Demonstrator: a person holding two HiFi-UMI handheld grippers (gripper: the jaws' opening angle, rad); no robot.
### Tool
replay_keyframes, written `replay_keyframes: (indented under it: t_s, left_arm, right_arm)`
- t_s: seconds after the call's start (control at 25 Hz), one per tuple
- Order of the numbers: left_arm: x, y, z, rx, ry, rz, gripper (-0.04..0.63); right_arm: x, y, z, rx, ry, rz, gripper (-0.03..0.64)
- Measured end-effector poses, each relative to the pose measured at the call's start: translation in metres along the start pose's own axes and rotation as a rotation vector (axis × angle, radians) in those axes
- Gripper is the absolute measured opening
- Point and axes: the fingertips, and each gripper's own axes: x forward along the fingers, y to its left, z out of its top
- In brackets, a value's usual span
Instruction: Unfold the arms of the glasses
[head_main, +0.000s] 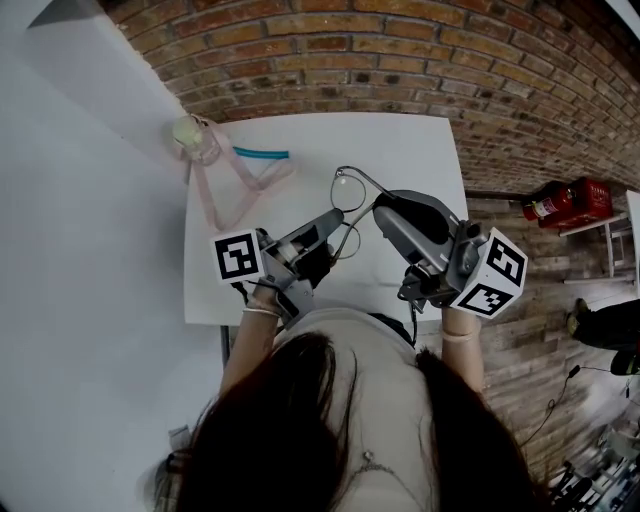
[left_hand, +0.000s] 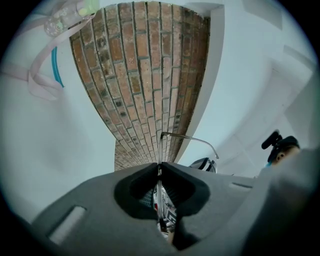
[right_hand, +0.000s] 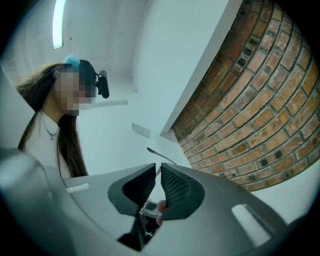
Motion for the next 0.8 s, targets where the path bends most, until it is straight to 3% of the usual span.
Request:
replay_keyframes:
  t_s: [0.8]
  left_arm:
    - [-0.008, 0.01, 0.015, -0.023, -0.062, 0.017, 0.025]
  right_arm:
    - [0.008, 0.019, -0.005, -0.042, 0.023, 0.065, 0.032]
